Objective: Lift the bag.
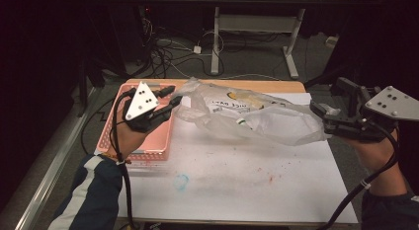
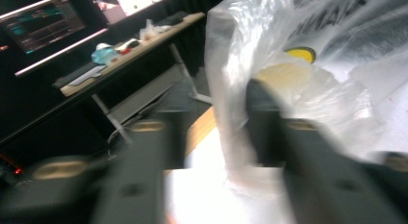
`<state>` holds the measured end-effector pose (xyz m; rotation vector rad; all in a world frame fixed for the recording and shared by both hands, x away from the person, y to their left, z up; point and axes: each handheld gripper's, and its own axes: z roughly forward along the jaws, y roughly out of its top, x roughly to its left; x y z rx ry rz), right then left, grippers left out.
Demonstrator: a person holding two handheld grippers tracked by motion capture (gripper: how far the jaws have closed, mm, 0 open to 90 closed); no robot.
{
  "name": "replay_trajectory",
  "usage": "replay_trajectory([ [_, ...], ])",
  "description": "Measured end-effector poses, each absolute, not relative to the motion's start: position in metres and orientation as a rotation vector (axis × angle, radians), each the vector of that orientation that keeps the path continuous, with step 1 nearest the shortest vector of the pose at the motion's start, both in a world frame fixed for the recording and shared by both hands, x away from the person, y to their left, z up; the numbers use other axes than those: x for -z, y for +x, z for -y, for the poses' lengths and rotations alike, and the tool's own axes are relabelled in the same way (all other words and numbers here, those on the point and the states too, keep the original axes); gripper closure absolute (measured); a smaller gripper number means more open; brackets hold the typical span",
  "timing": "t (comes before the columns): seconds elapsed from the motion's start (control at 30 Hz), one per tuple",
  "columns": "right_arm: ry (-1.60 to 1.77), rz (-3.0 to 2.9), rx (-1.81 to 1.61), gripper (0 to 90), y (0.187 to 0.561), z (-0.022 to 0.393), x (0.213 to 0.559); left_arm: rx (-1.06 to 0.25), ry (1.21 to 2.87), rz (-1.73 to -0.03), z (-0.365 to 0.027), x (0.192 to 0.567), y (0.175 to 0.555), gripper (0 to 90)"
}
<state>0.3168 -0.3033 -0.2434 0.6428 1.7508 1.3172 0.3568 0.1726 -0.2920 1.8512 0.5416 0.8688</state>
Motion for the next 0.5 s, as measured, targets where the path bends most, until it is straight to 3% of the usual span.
replay_trajectory([
  [0.07, 0.659, -1.748, -1.313, 18.0, 0.320, 0.305, 0.245, -0.870, 1.854, -0.545, -0.178, 0.294, 0.352, 50.6],
  [0.17, 0.700, -1.761, -1.305, 18.0, 0.329, 0.309, 0.253, -0.889, 1.826, -0.558, -0.185, 0.299, 0.342, 31.7],
  [0.27, 0.734, -1.775, -1.352, 17.8, 0.330, 0.311, 0.258, -0.881, 1.822, -0.562, -0.192, 0.303, 0.334, 23.4],
  [0.5, 0.646, -1.757, -1.337, 17.7, 0.311, 0.300, 0.236, -0.916, 1.826, -0.590, -0.199, 0.308, 0.326, 22.7],
])
